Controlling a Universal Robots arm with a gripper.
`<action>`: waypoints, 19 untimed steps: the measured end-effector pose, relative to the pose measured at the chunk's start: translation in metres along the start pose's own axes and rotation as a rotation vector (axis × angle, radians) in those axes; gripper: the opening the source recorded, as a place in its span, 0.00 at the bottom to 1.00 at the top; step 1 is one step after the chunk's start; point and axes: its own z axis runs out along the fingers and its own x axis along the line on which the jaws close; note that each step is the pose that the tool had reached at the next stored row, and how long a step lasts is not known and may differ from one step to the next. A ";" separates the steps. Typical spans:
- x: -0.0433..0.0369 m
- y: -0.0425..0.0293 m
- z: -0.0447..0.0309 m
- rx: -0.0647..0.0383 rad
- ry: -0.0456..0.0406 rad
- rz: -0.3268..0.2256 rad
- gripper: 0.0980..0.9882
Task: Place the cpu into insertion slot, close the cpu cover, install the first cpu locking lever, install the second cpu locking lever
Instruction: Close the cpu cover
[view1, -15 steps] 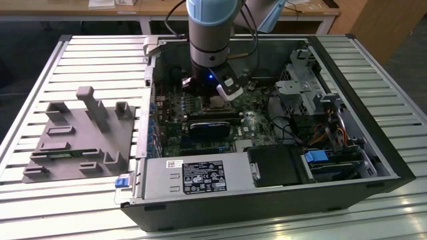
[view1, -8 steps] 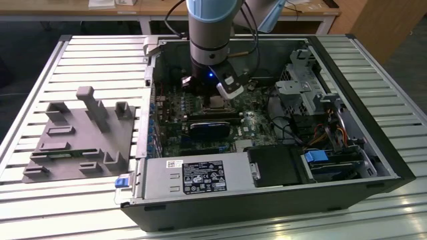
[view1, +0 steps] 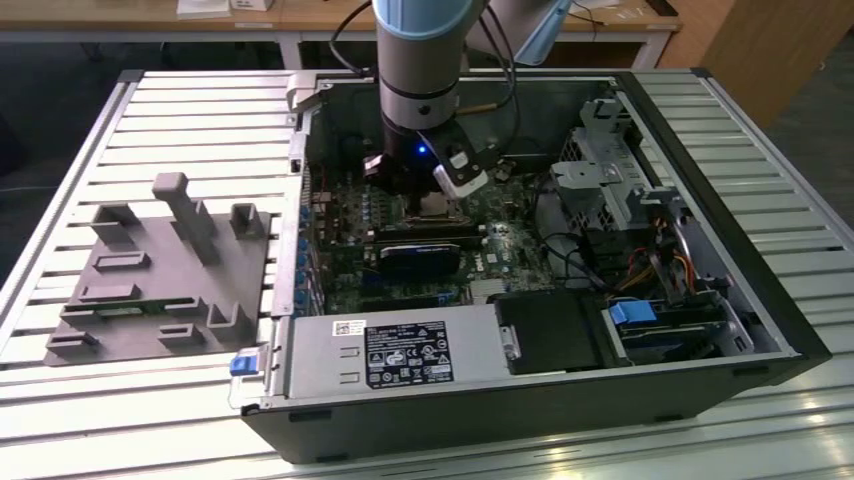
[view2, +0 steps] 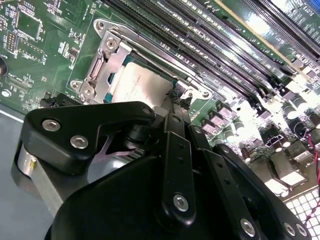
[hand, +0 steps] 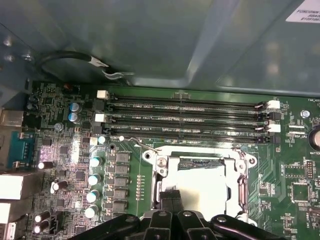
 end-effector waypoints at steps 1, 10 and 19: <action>0.0000 0.0002 0.0002 0.001 0.0002 -0.001 0.01; -0.0012 0.0016 0.0012 0.001 0.0068 -0.045 0.01; -0.0089 0.0007 0.0029 0.001 0.0069 -0.045 0.01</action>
